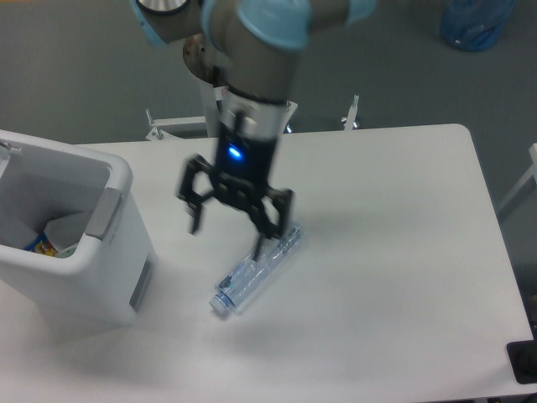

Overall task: Place the trash in the trash can
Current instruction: 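Move the open gripper back over the clear plastic bottle, then lower the gripper around the bottle's middle and close it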

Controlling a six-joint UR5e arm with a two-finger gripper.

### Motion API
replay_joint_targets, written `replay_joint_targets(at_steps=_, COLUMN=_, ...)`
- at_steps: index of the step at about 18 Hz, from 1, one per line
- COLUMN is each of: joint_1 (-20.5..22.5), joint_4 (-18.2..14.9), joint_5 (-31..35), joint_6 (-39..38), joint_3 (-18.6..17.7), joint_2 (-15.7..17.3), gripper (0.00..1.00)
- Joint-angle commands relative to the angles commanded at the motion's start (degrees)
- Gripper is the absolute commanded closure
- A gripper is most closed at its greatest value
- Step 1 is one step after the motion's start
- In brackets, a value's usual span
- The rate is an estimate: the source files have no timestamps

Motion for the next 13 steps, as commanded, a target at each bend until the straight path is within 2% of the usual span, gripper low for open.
replay_joint_targets(at_steps=1, joint_1=0.0, joint_4=-0.87, joint_5=0.61, joint_6=0.97, joint_3=-0.09, joint_2=-1.5, gripper=0.0)
replay_joint_targets(at_steps=3, joint_1=-0.7, joint_4=-2.72, joint_5=6.38, joint_6=1.42, joint_3=-0.44, joint_2=-3.7, gripper=0.0)
replay_joint_targets(at_steps=6, joint_1=-3.77, joint_4=-3.96, joint_5=12.82, joint_6=1.68, joint_3=-0.53, joint_2=-6.95, gripper=0.0)
replay_joint_targets(at_steps=9, joint_1=-4.92, joint_4=-3.96, joint_5=14.41, joint_6=1.51, joint_3=0.09, joint_2=-9.41, gripper=0.0)
replay_joint_targets(at_steps=13, joint_1=-7.2, joint_4=-4.22, joint_5=16.52, joint_6=1.42, joint_3=-0.7, joint_2=-10.12, gripper=0.0)
